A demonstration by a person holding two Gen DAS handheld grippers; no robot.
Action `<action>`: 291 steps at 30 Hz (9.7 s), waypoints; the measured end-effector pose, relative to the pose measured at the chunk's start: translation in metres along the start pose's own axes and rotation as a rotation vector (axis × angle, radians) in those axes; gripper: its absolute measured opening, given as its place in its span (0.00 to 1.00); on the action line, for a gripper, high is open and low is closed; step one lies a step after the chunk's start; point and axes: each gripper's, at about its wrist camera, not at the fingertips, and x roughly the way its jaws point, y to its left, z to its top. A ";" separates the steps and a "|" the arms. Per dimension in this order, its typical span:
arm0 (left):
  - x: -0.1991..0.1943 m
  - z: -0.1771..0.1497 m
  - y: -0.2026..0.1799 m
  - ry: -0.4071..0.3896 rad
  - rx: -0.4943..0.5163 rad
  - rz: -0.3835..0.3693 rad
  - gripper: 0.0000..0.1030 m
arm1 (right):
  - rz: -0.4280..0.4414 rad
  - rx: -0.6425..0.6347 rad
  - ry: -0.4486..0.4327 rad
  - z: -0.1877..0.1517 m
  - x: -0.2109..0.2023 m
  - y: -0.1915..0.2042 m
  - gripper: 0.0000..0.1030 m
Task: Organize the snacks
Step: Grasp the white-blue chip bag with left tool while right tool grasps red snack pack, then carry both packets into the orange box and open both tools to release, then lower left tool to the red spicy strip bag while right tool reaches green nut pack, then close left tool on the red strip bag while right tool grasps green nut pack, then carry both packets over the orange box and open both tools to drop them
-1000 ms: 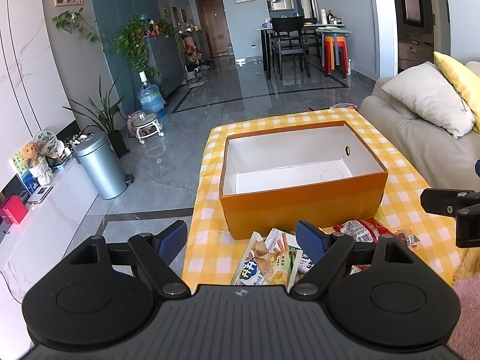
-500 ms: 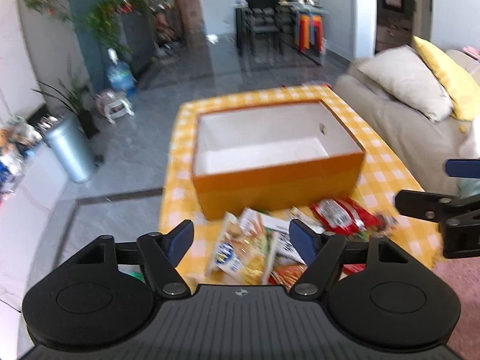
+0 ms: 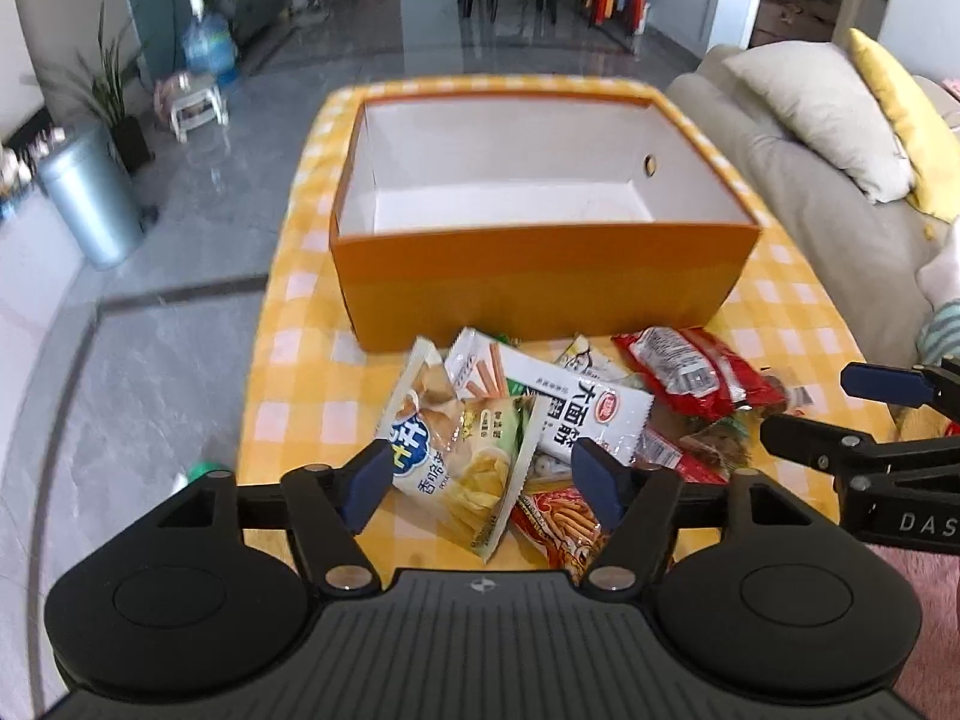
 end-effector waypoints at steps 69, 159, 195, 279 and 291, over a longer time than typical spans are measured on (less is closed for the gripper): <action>-0.036 0.054 0.015 -0.169 -0.162 -0.008 0.34 | 0.052 0.071 -0.176 0.050 -0.021 -0.012 0.56; 0.071 0.166 -0.014 0.068 0.366 0.189 0.70 | 0.003 -0.106 0.164 0.165 0.142 0.027 0.87; -0.003 -0.002 -0.015 0.030 -0.077 -0.101 0.75 | -0.050 -0.032 -0.119 -0.009 -0.010 -0.005 0.82; -0.004 -0.006 -0.020 -0.002 -0.206 -0.123 0.47 | 0.036 0.003 -0.046 -0.029 0.013 -0.006 0.29; -0.030 0.039 -0.021 -0.143 -0.155 -0.128 0.46 | 0.027 -0.020 -0.195 0.004 -0.030 -0.002 0.29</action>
